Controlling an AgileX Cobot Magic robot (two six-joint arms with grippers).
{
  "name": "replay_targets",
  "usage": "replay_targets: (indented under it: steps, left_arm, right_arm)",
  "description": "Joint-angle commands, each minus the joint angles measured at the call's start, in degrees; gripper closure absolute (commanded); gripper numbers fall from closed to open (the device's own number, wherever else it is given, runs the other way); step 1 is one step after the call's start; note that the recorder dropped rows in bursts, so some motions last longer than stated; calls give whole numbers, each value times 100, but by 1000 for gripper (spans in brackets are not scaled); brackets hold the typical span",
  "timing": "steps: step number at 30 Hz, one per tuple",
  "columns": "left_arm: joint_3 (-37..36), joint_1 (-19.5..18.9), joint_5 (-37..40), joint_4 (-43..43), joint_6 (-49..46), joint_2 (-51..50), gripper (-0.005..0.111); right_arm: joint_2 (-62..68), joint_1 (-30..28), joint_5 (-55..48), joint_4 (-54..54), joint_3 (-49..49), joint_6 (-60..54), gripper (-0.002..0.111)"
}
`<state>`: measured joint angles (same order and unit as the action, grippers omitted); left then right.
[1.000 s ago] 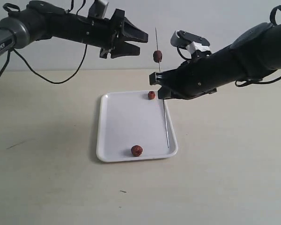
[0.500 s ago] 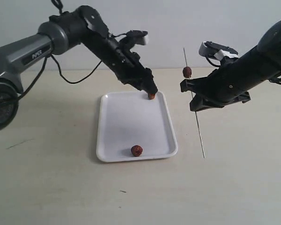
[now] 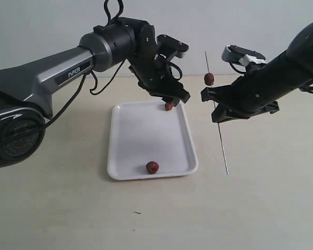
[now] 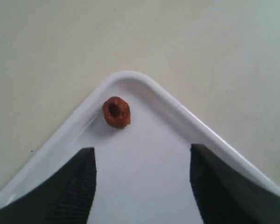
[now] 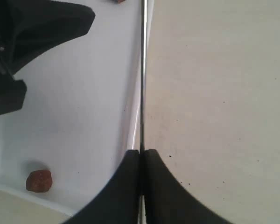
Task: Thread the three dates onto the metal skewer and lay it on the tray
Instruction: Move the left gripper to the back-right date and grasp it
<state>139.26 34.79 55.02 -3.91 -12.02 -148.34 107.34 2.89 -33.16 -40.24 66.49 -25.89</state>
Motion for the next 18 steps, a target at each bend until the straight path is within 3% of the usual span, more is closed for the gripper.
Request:
replay_targets:
  steps: [1,9,13,18]
  left_arm:
    - [-3,79,-371,41,506,-77,48]
    - [-3,177,-161,62,1078,-121,48]
    - [-3,189,-672,116,1988,-121,48]
    - [-3,239,-1117,125,2337,-121,48]
  right_arm:
    - [-93,-23,12,21,39,6,108]
    - [-93,-22,53,21,39,6,108]
    - [-93,-22,39,31,39,-8,108]
    - [-93,-22,35,31,39,-64,108]
